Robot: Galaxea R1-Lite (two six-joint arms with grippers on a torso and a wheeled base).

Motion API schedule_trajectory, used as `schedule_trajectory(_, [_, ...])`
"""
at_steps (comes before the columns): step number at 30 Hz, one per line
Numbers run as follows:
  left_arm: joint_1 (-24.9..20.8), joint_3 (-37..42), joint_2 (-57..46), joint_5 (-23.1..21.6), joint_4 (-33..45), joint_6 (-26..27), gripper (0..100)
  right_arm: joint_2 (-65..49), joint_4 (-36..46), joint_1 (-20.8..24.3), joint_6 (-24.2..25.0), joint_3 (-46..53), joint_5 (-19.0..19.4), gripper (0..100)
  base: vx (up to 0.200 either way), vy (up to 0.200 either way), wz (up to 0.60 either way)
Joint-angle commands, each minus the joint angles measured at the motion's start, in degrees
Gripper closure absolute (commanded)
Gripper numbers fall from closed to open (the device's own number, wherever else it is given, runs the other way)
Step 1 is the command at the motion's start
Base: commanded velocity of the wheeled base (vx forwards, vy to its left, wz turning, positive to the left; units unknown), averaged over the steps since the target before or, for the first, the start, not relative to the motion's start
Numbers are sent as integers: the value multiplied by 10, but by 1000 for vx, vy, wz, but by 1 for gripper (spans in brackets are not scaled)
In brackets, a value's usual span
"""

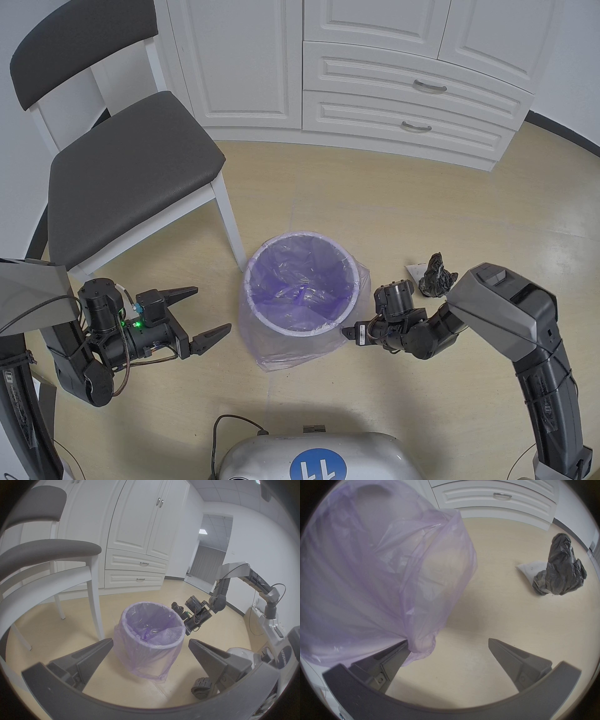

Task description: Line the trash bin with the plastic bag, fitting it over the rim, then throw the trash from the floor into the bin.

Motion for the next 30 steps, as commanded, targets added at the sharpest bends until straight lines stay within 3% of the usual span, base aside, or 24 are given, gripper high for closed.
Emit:
schedule_trajectory(1, [24,42,-20,1,0,-7,0,-145,-1,-21,-50,110,18,0,0,0,0])
schedule_trajectory(4, [40,56,-23,2,0,-6,0,-189,-3,-31,-81,137,17,0,0,0,0])
schedule_trajectory(9, [54,73,-47,2,-1,-6,0,-201,-54,-39,-81,134,10,0,0,0,0])
schedule_trajectory(14, [61,93,-82,2,-1,-6,0,-144,-122,-43,-79,101,-8,0,0,0,0])
schedule_trajectory(17, [65,102,-98,2,-1,-6,0,-102,-124,-43,-66,65,-25,0,0,0,0])
schedule_trajectory(22, [63,104,-99,2,-1,-6,0,-58,-121,-43,-53,26,-25,0,0,0,0])
schedule_trajectory(24, [63,100,-96,2,-1,-6,0,-3,-115,-42,-17,-29,-25,0,0,0,0])
schedule_trajectory(30, [60,100,-95,2,-1,-6,0,68,-95,-43,-8,-95,-27,0,0,0,0])
